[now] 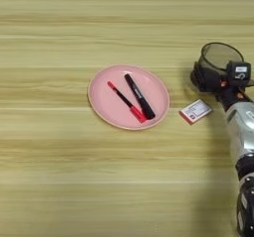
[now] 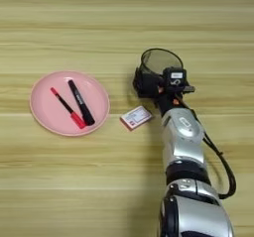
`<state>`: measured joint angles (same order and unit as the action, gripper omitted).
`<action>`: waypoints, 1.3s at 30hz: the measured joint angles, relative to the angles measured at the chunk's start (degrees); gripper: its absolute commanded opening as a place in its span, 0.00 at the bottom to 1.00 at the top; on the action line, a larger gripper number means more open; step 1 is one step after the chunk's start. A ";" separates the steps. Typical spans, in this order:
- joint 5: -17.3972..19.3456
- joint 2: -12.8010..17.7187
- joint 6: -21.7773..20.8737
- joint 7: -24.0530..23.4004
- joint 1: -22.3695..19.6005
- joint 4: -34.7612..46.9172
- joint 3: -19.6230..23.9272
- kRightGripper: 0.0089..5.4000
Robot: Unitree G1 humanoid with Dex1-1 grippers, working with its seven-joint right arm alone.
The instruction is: Move the objects on the table
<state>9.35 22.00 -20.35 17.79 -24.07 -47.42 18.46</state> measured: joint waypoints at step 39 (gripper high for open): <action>2.66 -0.86 5.19 -1.43 14.21 14.13 1.97 0.87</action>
<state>12.01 21.14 -15.16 16.36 -9.86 -33.29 20.43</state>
